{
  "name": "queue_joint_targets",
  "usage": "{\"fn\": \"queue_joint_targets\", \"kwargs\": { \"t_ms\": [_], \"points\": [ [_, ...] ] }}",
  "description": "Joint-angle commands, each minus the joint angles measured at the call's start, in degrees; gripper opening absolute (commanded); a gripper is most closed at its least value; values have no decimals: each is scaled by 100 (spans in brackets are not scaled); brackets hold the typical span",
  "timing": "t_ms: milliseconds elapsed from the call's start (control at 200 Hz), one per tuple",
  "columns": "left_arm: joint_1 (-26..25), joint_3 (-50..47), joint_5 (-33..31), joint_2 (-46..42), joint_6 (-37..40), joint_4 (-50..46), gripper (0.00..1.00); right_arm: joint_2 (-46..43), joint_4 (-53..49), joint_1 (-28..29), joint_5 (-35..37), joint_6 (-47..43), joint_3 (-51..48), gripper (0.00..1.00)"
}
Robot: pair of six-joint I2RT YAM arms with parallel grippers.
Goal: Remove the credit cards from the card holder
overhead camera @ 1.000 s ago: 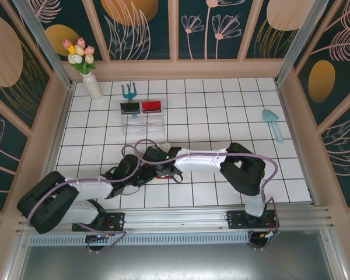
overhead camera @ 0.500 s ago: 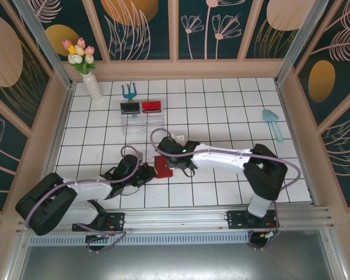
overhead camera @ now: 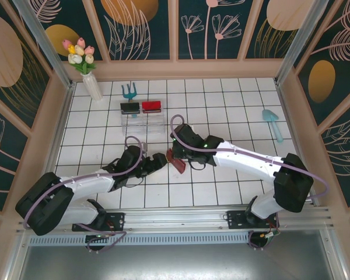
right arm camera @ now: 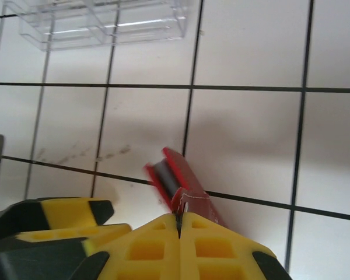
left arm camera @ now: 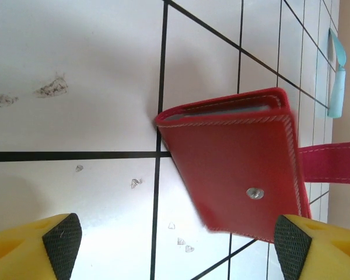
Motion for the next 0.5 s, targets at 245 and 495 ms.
{"fn": "queue_joint_targets", "kwargs": {
  "t_ms": [245,495],
  "points": [
    [28,-80,-192,-279,229,-457,81,21,-61,-190,11,79,275,0],
    [28,86,-81,-6,287,-484,73,-292,79,-1090,393,50,-616,0]
  ]
}}
